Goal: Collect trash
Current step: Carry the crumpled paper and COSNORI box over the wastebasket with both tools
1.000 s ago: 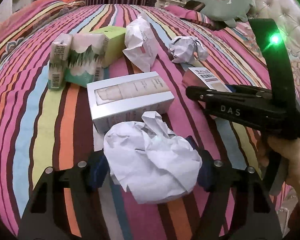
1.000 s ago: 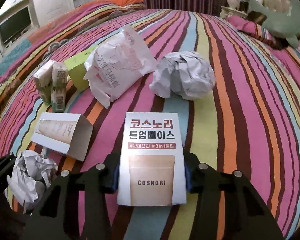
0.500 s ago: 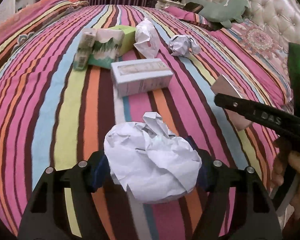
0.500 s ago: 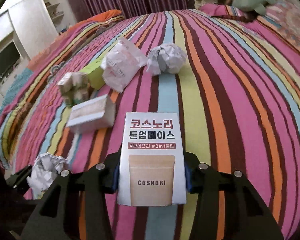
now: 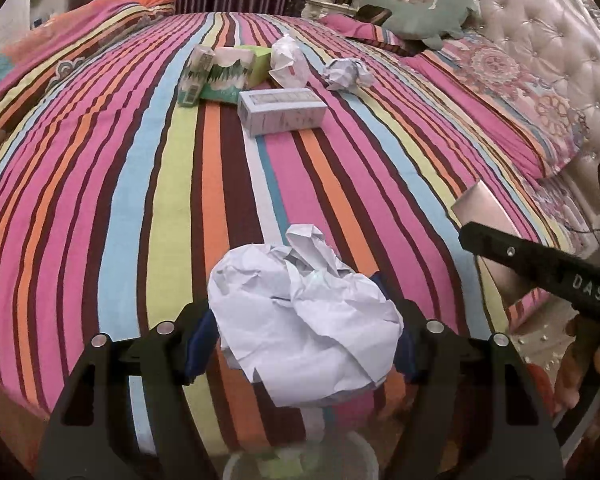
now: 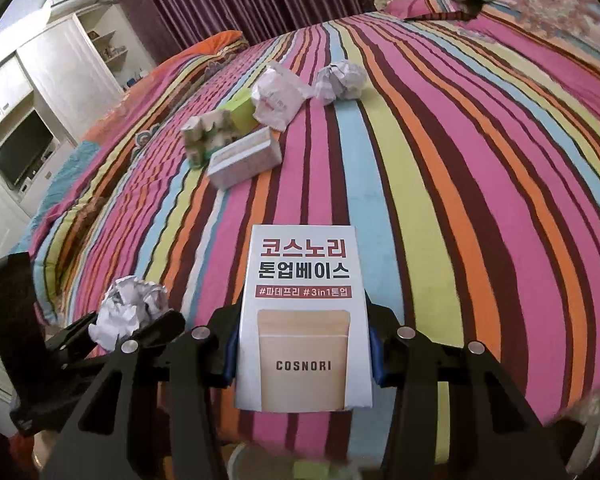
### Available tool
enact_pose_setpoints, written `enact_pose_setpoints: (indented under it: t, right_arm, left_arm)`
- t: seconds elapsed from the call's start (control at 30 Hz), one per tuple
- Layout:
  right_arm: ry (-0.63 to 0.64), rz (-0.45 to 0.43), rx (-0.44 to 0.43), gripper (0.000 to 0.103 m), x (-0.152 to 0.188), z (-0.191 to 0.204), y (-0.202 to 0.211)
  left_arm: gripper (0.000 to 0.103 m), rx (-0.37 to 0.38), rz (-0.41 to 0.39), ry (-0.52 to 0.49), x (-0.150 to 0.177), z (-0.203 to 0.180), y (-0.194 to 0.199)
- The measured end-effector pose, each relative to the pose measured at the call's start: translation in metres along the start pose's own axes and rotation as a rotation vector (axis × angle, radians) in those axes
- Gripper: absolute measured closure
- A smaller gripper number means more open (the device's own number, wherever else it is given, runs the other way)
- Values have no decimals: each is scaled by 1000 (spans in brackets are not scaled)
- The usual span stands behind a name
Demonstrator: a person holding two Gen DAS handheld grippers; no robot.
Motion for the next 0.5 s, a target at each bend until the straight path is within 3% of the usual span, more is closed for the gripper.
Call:
enact_pose_setpoints:
  t: [0.23,0.5]
  right_arm:
    - [14,3,-7,58,36,14,24]
    - [30,79,-9,58,94,31,32]
  left_arm:
    - [34,-3,23,-68,38,-17,29]
    - [34,-3,92,-87,95,-27,49]
Point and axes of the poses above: each gripper's, at about its wrist camera, not at the fingertips, and y roughly against the way its jaws point, z to its left, x to its underside, the point moved 7 cm from there along -y, roughly the way its jaws point, and after that the axes turned 11 degrees about x, right-handed, at the moved point
